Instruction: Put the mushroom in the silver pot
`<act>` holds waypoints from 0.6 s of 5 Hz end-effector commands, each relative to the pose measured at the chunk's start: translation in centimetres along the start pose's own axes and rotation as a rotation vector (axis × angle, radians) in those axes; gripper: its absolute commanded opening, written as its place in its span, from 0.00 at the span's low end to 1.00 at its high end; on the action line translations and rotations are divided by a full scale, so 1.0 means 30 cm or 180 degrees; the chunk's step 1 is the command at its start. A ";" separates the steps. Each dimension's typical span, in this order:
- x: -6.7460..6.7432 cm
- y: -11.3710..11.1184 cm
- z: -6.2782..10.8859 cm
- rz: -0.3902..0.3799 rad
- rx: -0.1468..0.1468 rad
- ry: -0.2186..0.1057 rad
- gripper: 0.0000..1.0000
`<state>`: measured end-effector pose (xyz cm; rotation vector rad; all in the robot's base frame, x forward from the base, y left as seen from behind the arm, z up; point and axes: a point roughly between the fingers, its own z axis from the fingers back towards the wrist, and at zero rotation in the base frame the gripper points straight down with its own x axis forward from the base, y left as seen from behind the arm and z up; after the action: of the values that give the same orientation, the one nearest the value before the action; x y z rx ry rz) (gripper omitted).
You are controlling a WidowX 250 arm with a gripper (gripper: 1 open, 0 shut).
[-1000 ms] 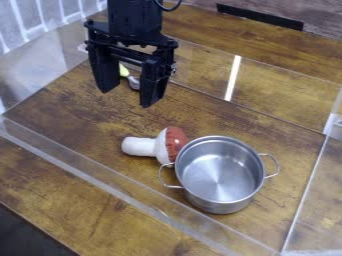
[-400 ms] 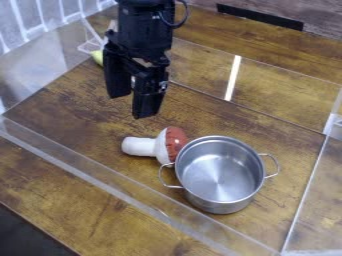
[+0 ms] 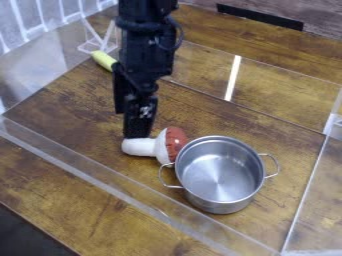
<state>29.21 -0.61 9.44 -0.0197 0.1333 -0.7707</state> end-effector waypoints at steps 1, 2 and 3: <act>0.017 -0.007 -0.009 -0.0516 0.0148 -0.0121 1.00; 0.040 0.006 -0.050 -0.0469 0.0141 -0.0156 1.00; 0.062 0.021 -0.088 -0.0394 0.0110 -0.0195 1.00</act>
<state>30.11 -0.95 5.45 -0.0360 0.1018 -0.8818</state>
